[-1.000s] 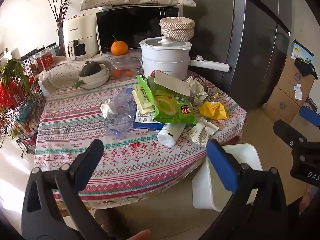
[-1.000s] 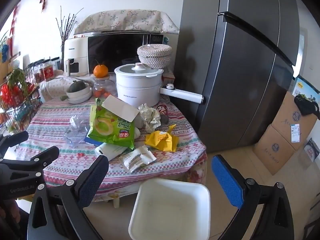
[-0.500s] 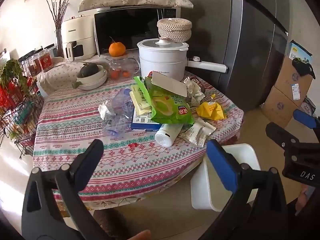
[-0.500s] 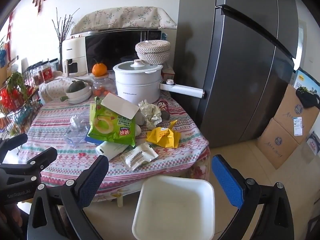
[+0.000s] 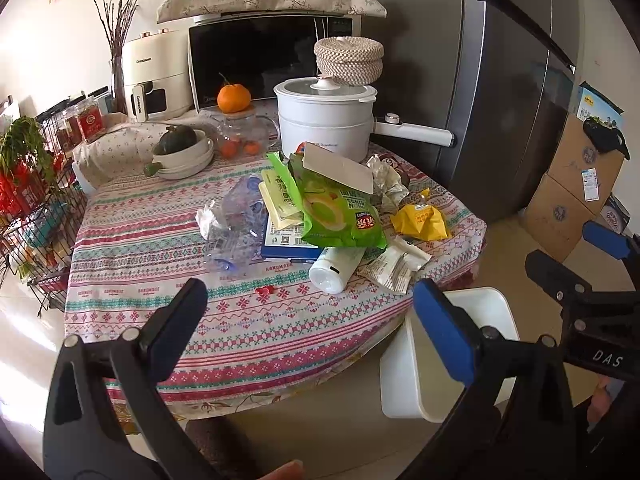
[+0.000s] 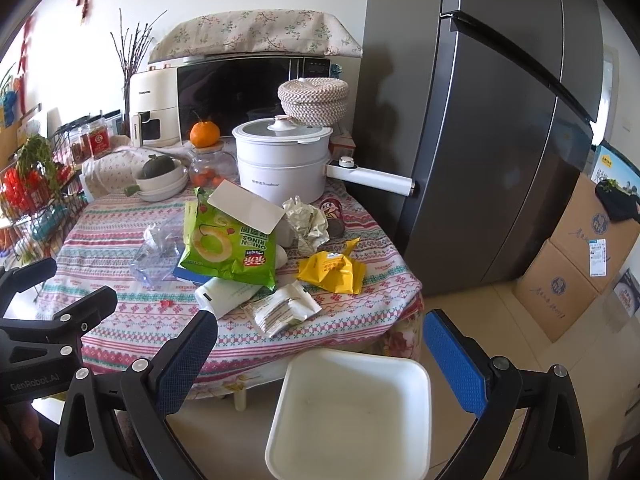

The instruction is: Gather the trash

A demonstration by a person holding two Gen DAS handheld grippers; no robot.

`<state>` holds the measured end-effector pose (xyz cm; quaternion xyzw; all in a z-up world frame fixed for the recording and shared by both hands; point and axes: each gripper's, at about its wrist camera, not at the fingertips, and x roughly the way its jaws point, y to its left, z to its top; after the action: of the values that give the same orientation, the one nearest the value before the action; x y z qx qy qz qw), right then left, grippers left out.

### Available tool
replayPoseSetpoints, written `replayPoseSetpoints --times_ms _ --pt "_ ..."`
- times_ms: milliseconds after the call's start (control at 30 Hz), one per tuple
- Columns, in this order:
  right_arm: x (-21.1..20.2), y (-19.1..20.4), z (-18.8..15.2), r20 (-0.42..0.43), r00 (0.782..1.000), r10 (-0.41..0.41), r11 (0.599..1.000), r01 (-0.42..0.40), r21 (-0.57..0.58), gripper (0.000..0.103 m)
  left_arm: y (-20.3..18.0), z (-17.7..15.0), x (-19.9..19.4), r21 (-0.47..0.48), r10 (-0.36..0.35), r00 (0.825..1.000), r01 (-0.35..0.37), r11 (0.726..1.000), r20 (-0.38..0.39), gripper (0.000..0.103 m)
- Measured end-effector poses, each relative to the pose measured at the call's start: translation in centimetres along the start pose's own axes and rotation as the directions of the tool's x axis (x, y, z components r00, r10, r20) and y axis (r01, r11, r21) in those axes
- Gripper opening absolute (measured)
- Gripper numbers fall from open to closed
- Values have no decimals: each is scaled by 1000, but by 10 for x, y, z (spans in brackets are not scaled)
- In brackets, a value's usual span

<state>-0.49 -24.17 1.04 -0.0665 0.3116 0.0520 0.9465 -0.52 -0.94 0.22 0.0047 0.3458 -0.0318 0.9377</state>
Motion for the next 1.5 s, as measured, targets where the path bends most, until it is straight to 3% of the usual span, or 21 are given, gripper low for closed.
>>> replayPoseSetpoints --times_ms 333,500,1500 --pt "1 0 1 -1 1000 -2 1000 2 1 103 1 -1 1 2 5 1000 -5 1000 -2 102" --pt "1 0 1 -2 1000 -2 1000 2 3 103 3 -1 0 -5 -33 999 33 999 -6 102" --pt "1 0 0 -5 1000 -2 1000 2 7 103 0 0 0 7 -23 1000 23 1000 9 102"
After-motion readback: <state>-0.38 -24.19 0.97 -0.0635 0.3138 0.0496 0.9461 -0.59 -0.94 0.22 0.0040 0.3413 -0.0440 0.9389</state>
